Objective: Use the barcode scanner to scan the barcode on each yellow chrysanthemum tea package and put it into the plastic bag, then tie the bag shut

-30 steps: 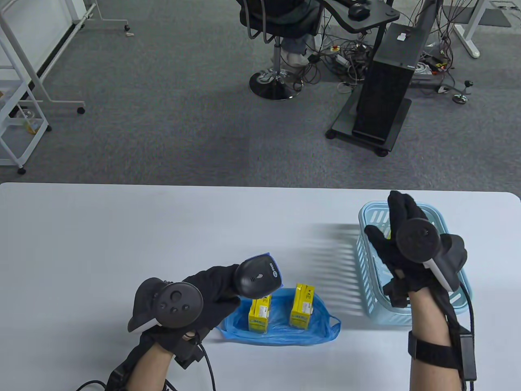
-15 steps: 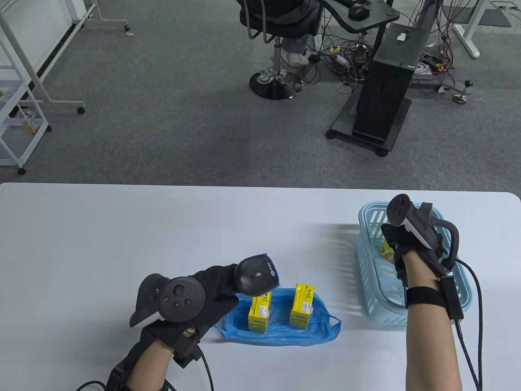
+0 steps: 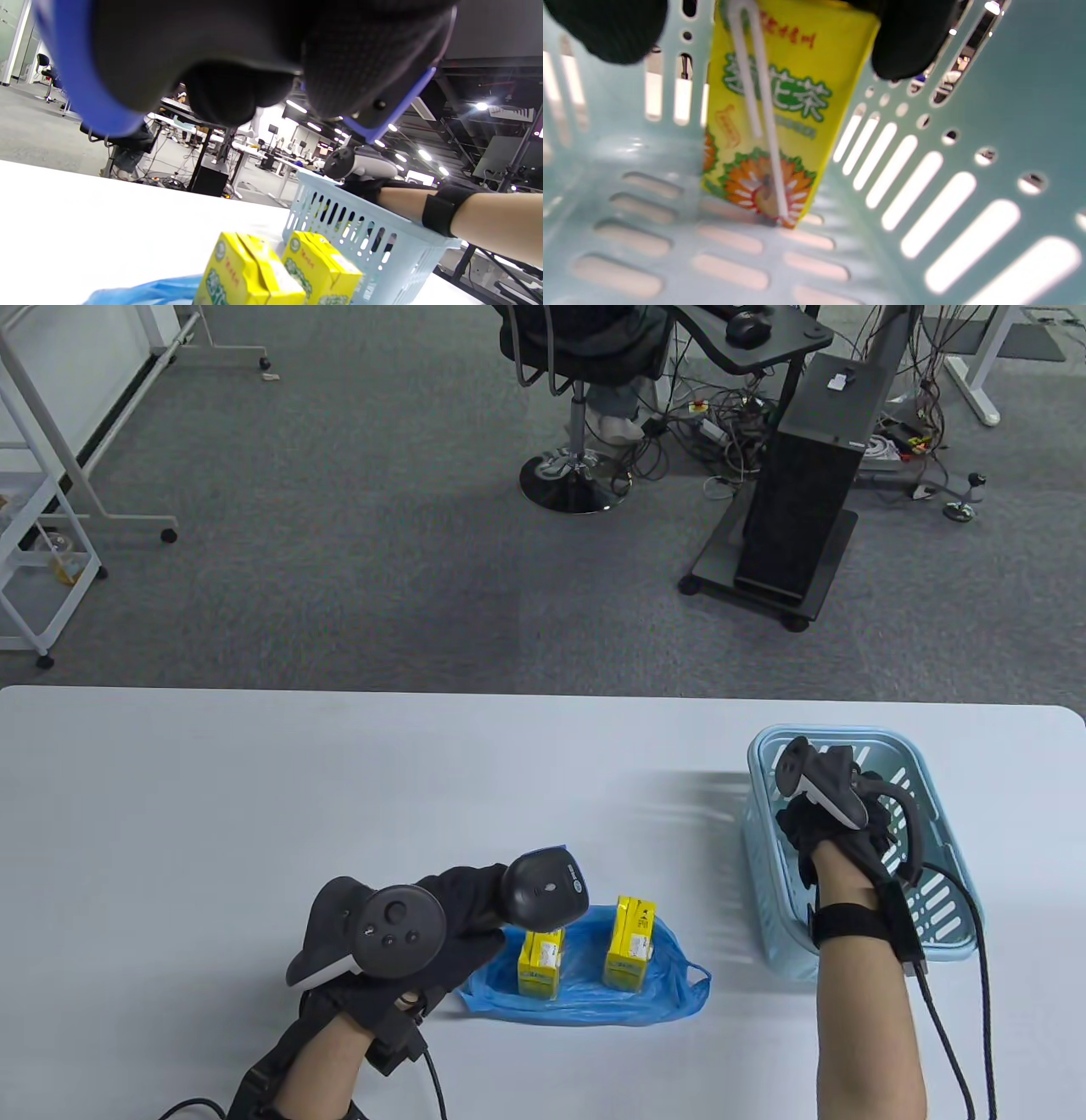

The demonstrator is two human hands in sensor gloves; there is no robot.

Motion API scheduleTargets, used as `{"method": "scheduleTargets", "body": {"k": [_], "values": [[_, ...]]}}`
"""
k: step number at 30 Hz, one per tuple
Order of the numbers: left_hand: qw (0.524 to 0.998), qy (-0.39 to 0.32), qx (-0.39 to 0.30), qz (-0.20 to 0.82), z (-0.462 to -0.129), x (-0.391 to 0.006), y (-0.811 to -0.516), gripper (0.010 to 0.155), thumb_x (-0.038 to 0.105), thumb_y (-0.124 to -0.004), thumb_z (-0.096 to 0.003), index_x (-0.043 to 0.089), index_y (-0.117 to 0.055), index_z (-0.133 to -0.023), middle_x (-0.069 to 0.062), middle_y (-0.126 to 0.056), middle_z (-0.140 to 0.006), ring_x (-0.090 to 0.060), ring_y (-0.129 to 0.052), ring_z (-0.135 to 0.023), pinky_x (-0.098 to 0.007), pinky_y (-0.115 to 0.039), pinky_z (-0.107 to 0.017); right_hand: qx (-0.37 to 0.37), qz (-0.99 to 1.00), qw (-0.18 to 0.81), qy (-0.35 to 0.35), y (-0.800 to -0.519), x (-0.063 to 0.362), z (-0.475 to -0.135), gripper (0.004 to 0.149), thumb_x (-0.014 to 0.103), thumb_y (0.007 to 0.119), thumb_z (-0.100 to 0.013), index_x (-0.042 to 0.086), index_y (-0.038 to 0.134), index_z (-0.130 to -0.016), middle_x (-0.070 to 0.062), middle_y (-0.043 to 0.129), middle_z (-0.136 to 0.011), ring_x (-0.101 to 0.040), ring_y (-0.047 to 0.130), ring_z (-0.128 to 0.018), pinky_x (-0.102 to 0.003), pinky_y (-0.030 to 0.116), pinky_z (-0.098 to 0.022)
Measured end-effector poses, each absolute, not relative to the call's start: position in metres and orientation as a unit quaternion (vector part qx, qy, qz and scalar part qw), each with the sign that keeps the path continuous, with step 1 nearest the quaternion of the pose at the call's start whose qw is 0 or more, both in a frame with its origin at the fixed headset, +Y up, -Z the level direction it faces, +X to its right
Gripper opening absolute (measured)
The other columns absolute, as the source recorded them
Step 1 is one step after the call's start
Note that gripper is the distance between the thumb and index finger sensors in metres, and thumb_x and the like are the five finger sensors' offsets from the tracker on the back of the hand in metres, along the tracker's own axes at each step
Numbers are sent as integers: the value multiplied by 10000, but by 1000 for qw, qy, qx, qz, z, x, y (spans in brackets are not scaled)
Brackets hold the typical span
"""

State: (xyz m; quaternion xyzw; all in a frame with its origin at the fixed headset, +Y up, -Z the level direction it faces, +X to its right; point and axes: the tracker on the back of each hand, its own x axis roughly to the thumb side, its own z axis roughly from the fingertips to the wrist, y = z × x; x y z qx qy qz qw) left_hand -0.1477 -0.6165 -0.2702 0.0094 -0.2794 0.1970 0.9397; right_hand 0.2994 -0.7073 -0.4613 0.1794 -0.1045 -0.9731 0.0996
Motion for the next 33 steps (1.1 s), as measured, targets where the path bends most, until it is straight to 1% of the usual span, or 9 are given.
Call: {"method": "scheduleTargets", "body": {"k": [3,7,11,12,16,18,19,29,33], "values": [[941,-279,8,194,-270,-147,-617,617,412,-916,-469,273,-697,-1028,-39,-889,-905,-220,-1023,-692,-463,-836,-531,199,-976,52,-71,-705,305,-461,725,566,704,-348,269,542,-989,-78,516,-984,-357,535,-934,-520,757,-591],[940,-281,5,192,-270,-145,-617,617,412,-917,-468,272,-698,-1027,-39,-889,-905,-221,-1024,-691,-464,-836,-531,213,-974,51,-58,-707,309,-460,607,543,709,-347,334,599,-907,-40,566,-955,-317,591,-912,-473,794,-566],[939,-284,7,192,-268,-144,-616,618,412,-918,-467,273,-698,-1028,-38,-888,-906,-221,-1025,-690,-464,-836,-531,242,-968,26,-67,-711,315,-458,698,554,741,-332,354,515,-962,-131,413,-1041,-379,511,-953,-422,742,-622],[939,-284,7,192,-268,-144,-616,616,412,-917,-467,275,-699,-1027,-38,-889,-906,-219,-1025,-691,-464,-836,-531,248,-966,30,-62,-710,315,-458,696,563,742,-330,363,523,-959,-133,427,-1039,-385,532,-948,-373,752,-641],[939,-284,12,195,-267,-145,-614,616,412,-917,-467,274,-699,-1026,-39,-888,-905,-220,-1025,-690,-463,-836,-531,261,-962,52,-59,-709,317,-458,755,612,744,-309,329,531,-975,-125,547,-1004,-381,663,-884,-337,821,-583],[939,-284,13,196,-266,-146,-613,617,412,-918,-467,274,-699,-1027,-39,-889,-905,-220,-1025,-691,-464,-836,-531,258,-962,50,-76,-710,318,-458,856,637,749,-289,190,602,-1004,-111,590,-987,-375,687,-851,-358,841,-532],[939,-283,14,196,-265,-146,-612,617,412,-918,-467,273,-699,-1027,-40,-889,-905,-220,-1024,-691,-465,-836,-531,261,-960,50,-84,-711,318,-456,865,651,739,-285,209,584,-1013,-101,584,-993,-370,686,-847,-349,845,-527],[937,-284,36,203,-258,-153,-600,617,413,-918,-468,273,-700,-1028,-41,-889,-906,-223,-1024,-693,-467,-835,-532,242,-966,86,-20,-704,312,-456,681,551,842,-260,243,786,-865,-53,693,-952,-338,748,-853,-360,881,-516],[935,-283,48,208,-255,-156,-594,618,413,-918,-468,270,-700,-1028,-42,-888,-907,-224,-1024,-692,-467,-834,-532,224,-970,83,44,-668,307,-447,656,520,844,-272,244,788,-865,-53,690,-955,-341,728,-870,-384,860,-533]]}}
